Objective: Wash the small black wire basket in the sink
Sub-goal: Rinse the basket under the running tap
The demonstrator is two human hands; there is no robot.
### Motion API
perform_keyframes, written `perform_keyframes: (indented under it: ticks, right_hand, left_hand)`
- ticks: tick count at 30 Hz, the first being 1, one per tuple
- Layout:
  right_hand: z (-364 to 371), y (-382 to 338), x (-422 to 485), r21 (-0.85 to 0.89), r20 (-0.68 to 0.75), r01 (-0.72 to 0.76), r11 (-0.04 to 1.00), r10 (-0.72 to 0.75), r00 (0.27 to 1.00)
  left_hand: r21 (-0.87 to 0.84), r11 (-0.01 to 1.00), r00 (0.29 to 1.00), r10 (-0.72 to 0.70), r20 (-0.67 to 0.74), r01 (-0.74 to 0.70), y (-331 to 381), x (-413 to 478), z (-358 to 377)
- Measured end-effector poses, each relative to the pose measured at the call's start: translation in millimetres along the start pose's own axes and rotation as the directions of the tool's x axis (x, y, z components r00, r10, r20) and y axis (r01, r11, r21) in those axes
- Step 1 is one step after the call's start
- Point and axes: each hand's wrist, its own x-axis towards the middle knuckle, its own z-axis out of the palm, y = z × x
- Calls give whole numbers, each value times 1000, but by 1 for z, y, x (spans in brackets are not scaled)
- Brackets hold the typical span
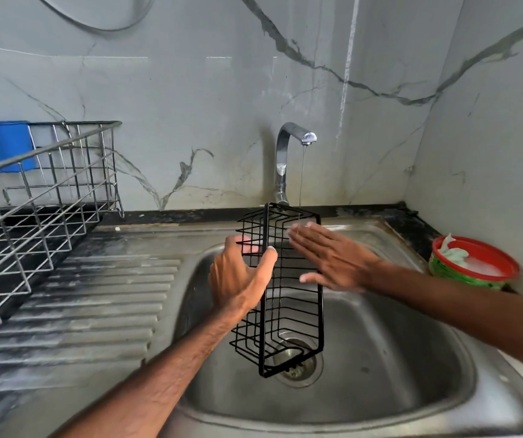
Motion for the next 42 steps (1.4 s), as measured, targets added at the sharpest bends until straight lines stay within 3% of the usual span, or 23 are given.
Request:
perform_keyframes:
  ticks: [6,11,15,20,25,27,34,38,42]
  right_hand:
    - [8,-18,-14,-4,60,203,979,-202,978]
    - [-15,12,12,-44,-10,127,991,-127,992]
    - [-5,-9,7,-82,-32,34,996,-37,999]
    - [9,-35,-14,-58,99,270,961,-263,960]
    - [-27,18,12,-110,34,50,993,-47,998]
    - [-31,24,18,-155,46,27,988,-20,999]
    - [5,-36,-8,-78,89,174,982,-167,982]
    - [-9,-3,9,-125,83,231,965,-222,971]
    - [-15,8,14,-174,-12,173,969,-178,984]
  left_hand:
    - [22,1000,999,17,28,-18,-1,-2,-1]
    - [-49,999,1000,5,-31,-6,0,4,-3]
    - [-66,998,998,14,-55,-17,-2,7,-6]
    - [-26,999,997,37,-61,-39,-3,6,-6]
    - [0,997,997,72,-41,-72,-1,4,-3]
    - [-21,998,997,60,-55,-61,0,4,-2]
    - [-69,995,992,65,-109,-73,-4,6,-6]
    - [-60,990,986,123,-115,-131,-6,9,-6]
    - [-65,982,974,165,-155,-177,-10,16,-9]
